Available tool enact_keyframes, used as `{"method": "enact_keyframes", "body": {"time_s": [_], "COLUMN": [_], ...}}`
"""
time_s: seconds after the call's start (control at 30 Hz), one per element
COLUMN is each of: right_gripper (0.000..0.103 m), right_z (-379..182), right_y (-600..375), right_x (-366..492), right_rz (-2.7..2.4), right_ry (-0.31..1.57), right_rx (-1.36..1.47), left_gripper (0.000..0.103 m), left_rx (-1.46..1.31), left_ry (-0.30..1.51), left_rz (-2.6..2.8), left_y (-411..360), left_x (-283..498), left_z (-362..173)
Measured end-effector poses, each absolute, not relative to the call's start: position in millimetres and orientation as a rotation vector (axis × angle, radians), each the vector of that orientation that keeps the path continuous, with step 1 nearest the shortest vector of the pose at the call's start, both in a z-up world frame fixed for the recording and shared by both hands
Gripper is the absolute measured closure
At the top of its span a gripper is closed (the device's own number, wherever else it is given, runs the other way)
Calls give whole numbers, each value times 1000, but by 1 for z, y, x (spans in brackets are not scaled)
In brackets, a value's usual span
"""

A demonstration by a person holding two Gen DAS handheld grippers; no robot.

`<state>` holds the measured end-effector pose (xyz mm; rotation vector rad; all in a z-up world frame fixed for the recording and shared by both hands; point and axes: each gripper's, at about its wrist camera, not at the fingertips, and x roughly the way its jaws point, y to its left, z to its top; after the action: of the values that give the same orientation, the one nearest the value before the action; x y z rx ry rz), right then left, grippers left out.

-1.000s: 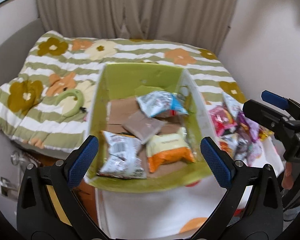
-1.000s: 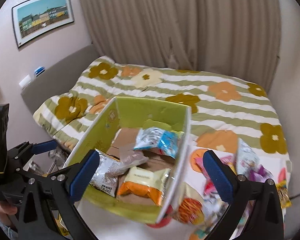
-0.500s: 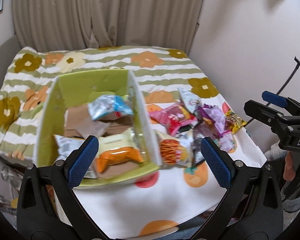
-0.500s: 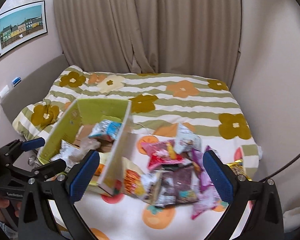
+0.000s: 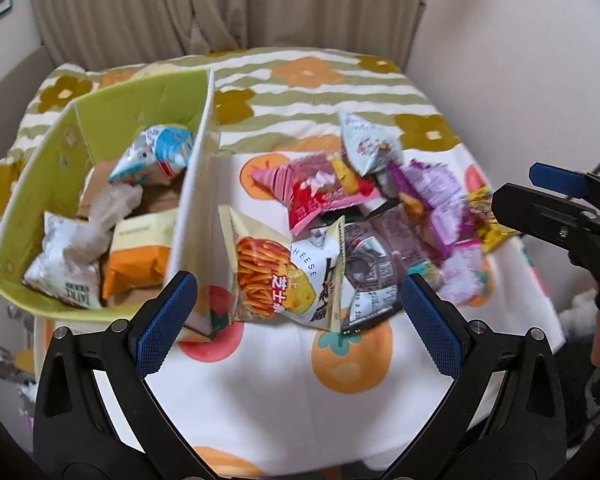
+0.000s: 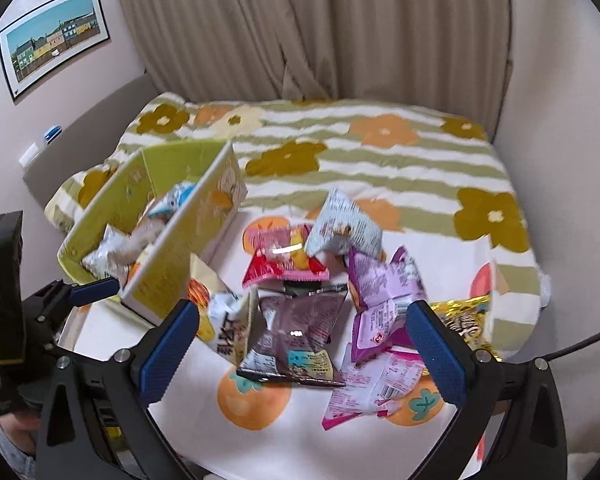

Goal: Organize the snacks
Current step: 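Grasp the purple bag with the right tool while the left tool grasps the cheese-stick bag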

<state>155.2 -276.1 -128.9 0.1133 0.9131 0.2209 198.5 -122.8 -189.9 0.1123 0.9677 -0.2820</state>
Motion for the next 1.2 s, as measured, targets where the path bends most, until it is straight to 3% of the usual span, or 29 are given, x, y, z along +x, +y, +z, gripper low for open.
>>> {"method": "enact_keyframes", "body": {"time_s": [0.5, 0.7, 0.8, 0.9, 1.1, 1.2], "right_gripper": [0, 4, 13, 15, 15, 15], "right_z": [-211, -225, -231, -238, -249, -254], "right_y": [-283, -281, -278, -275, -272, -268], "right_x": [198, 209, 212, 213, 213, 211], "right_rz": [389, 424, 445, 453, 463, 466], "right_ry": [1027, 1053, 1071, 1093, 1127, 1140], "right_rx": [198, 234, 245, 243, 233, 206], "left_gripper": [9, 9, 9, 10, 32, 35], "left_rx": [237, 229, 233, 239, 237, 230], "left_ry": [971, 1002, 1030, 1043, 1056, 1057], "left_rz": [-85, -57, -56, -61, -77, -85], "left_y": [-163, -159, -159, -158, -153, -148], "left_x": [227, 238, 243, 242, 244, 242], "left_z": [-268, -282, -291, -297, -298, -295]}}
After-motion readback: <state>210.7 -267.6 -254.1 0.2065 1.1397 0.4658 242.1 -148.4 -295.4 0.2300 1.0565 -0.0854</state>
